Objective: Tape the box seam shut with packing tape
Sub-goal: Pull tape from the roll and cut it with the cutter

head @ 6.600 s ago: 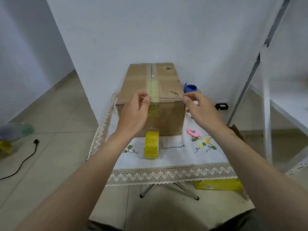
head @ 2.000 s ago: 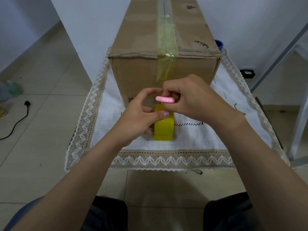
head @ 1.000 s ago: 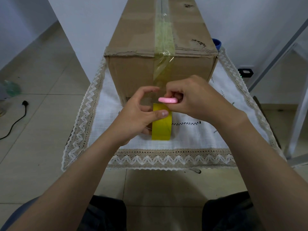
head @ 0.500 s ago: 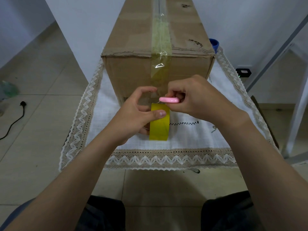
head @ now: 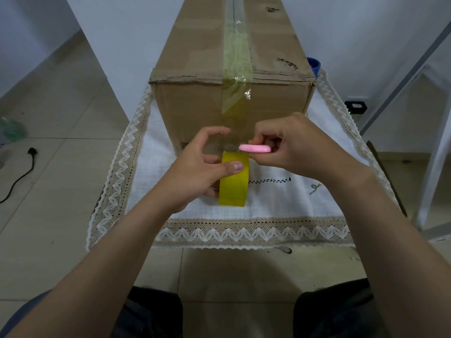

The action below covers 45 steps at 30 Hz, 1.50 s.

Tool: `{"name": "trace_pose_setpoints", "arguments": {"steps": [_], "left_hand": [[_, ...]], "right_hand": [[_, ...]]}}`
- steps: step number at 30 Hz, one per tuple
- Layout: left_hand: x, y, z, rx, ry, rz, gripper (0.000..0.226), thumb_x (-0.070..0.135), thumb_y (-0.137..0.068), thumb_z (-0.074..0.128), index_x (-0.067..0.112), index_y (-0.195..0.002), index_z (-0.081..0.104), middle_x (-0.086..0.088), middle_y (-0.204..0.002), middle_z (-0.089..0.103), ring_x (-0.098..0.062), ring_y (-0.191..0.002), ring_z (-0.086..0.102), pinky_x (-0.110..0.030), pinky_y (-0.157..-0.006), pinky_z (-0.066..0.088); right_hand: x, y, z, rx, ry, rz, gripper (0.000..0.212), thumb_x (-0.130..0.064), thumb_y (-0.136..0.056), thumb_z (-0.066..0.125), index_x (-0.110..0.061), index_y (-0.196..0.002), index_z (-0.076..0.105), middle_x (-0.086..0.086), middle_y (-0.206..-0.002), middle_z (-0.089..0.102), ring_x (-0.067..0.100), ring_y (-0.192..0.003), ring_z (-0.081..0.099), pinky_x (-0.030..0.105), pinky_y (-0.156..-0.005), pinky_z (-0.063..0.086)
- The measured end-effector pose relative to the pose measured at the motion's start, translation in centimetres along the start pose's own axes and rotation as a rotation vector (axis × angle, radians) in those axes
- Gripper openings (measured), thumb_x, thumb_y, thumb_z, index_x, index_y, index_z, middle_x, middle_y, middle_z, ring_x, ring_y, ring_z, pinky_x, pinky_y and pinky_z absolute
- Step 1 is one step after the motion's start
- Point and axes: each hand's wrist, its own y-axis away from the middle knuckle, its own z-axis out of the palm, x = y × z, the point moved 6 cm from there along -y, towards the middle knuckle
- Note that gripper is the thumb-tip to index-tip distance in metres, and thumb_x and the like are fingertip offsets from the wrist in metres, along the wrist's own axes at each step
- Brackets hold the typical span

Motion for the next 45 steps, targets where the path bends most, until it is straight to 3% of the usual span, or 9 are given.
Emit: {"name": "trace_pose_setpoints", "arguments": {"steps": [7,15,22,26,29,36,40,45], "left_hand": [[0.3,0.3,0.0,-0.01,0.016,-0.01,0.054,0.013,-0.091,0.079,0.047,-0.123,0.052,-0.007,-0.098,0.084,-0.016,-0.067,0.077,-0.038,-0.054,0.064],[0.4,0.3,0.1,0.007,0.018,-0.018,0.055,0.014,-0.09,0.08,0.047,-0.124,0.052,-0.011,-0.097,0.083,-0.015,-0.065,0.077,-0.037,-0.054,0.064],[0.2,0.2,0.0,0.009,0.031,-0.04,0.061,0.014,-0.09,0.08,0.04,-0.137,0.051,-0.013,-0.101,0.082,-0.018,-0.071,0.077,-0.039,-0.056,0.066],[0.1,0.2,-0.1,0.016,0.013,-0.027,0.059,0.014,-0.089,0.081,0.043,-0.132,0.051,-0.007,-0.092,0.084,-0.016,-0.066,0.076,-0.038,-0.054,0.064],[0.1,0.2,-0.1,0.01,0.01,-0.024,0.06,0.015,-0.089,0.081,0.043,-0.132,0.051,-0.006,-0.093,0.084,-0.016,-0.067,0.076,-0.039,-0.055,0.064],[0.1,0.2,0.0,0.009,-0.012,-0.019,0.059,0.02,-0.087,0.083,0.051,-0.125,0.052,-0.023,-0.108,0.079,-0.021,-0.074,0.075,-0.045,-0.062,0.065],[0.1,0.2,0.1,0.012,-0.015,-0.026,0.063,0.02,-0.087,0.083,0.045,-0.135,0.05,-0.02,-0.104,0.081,-0.018,-0.072,0.076,-0.041,-0.059,0.065],[0.3,0.3,0.1,0.003,-0.004,-0.022,0.062,0.017,-0.089,0.082,0.049,-0.13,0.048,-0.013,-0.1,0.083,-0.016,-0.068,0.077,-0.043,-0.059,0.065]], "right_hand": [[1.4,1.3,-1.6,0.076,-0.001,0.021,0.036,-0.044,-0.086,0.066,-0.01,-0.074,0.068,0.003,-0.061,0.061,0.019,-0.057,0.048,0.022,-0.052,0.033],[0.6,0.9,-0.7,0.069,-0.046,0.021,0.02,-0.02,-0.088,0.08,-0.011,-0.074,0.068,0.003,-0.06,0.06,0.017,-0.055,0.046,0.023,-0.053,0.034],[-0.4,-0.1,0.0,0.088,-0.038,-0.015,0.021,-0.023,-0.088,0.08,-0.01,-0.076,0.068,0.006,-0.06,0.061,0.017,-0.054,0.048,0.027,-0.053,0.035],[-0.2,0.2,-1.8,0.088,-0.042,0.005,0.022,-0.023,-0.087,0.081,-0.01,-0.074,0.068,-0.001,-0.058,0.059,0.006,-0.053,0.045,0.013,-0.052,0.029],[-0.5,0.3,-1.7,0.049,-0.066,-0.003,0.022,-0.021,-0.087,0.082,-0.01,-0.075,0.068,-0.005,-0.059,0.058,0.005,-0.053,0.045,0.01,-0.053,0.03],[-0.5,-0.5,0.4,0.024,-0.083,-0.029,0.028,-0.028,-0.091,0.076,-0.007,-0.075,0.065,0.006,-0.062,0.059,0.018,-0.055,0.044,0.026,-0.054,0.033],[-0.1,-0.6,0.7,0.009,-0.02,-0.027,0.027,-0.025,-0.091,0.075,-0.007,-0.074,0.064,0.006,-0.062,0.059,0.019,-0.057,0.046,0.03,-0.055,0.035],[1.0,0.0,0.4,-0.01,0.005,0.004,0.032,-0.023,-0.092,0.077,-0.009,-0.07,0.059,0.004,-0.057,0.053,0.02,-0.056,0.043,0.019,-0.052,0.028]]}}
